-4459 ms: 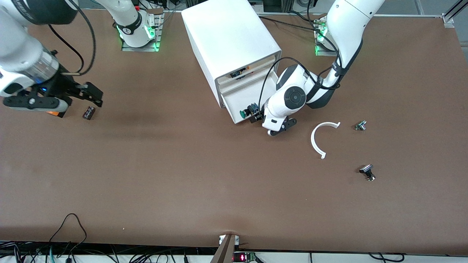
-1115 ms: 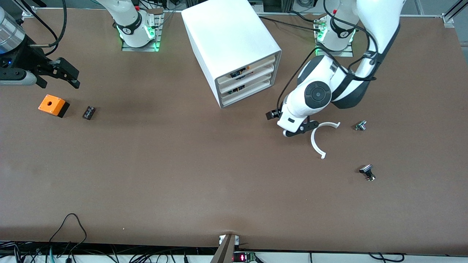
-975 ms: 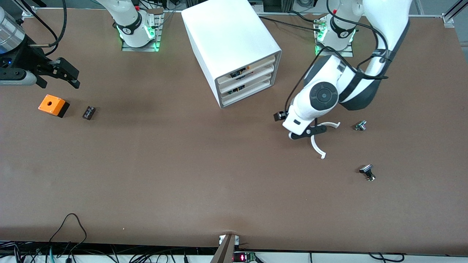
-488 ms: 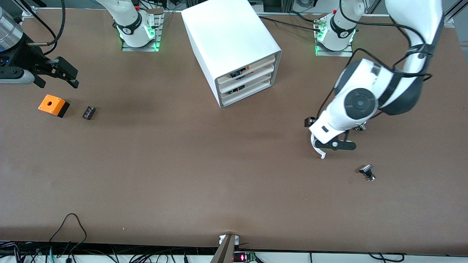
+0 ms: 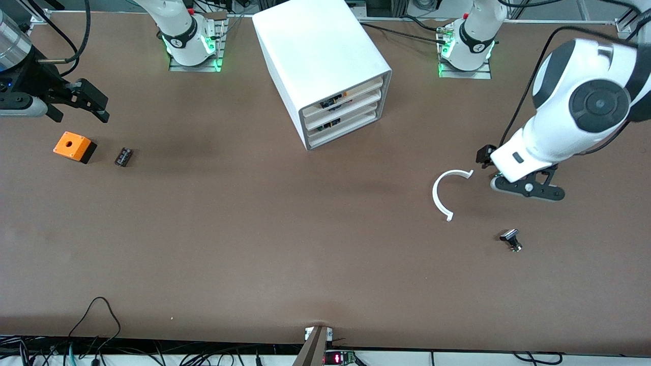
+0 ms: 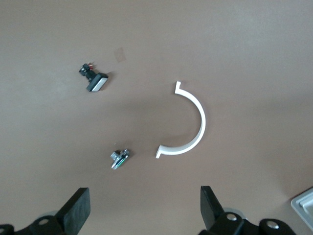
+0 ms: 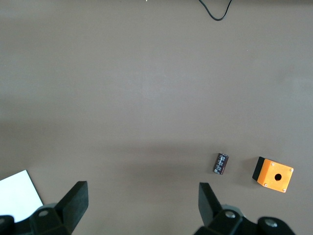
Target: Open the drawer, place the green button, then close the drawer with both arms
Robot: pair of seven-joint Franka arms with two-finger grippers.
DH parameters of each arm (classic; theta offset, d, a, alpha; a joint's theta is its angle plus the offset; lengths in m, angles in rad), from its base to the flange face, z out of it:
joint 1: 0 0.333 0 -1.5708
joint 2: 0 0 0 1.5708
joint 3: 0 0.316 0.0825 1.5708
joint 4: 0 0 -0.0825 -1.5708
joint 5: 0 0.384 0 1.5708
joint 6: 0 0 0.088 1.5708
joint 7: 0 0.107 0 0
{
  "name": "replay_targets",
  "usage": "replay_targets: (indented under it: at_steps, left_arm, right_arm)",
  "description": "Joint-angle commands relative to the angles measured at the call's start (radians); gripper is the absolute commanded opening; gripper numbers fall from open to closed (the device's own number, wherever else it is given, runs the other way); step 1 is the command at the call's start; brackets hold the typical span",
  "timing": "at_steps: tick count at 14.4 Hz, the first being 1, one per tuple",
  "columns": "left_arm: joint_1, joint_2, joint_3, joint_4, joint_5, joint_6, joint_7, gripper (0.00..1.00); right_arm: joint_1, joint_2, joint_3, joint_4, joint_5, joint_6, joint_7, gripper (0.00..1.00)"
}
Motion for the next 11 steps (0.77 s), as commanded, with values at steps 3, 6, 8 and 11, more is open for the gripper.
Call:
replay_targets:
  at_steps: [3, 6, 8, 11]
  left_arm:
    - [0.136, -0.101, -0.001, -0.014, -0.084, -0.033, 0.215, 0.99]
    - [0.035, -0.181, 0.211, -0.072, -0.206, -0.014, 0.312, 0.99]
    - [-0.145, -0.192, 0.403, -0.075, -0.212, 0.015, 0.309, 0.99]
    - [-0.219, -0.192, 0.465, -0.081, -0.210, 0.053, 0.281, 1.00]
  right_arm:
    - [-0.013, -0.016, 0.006, 0.009, 0.017, -0.021, -0.025, 1.00]
    - [-0.013, -0.018, 0.005, 0.009, 0.017, -0.024, -0.029, 1.00]
    - [-0.013, -0.018, 0.005, 0.009, 0.017, -0.033, -0.029, 1.00]
    - [-0.013, -0.018, 0.008, 0.009, 0.017, -0.033, -0.019, 1.00]
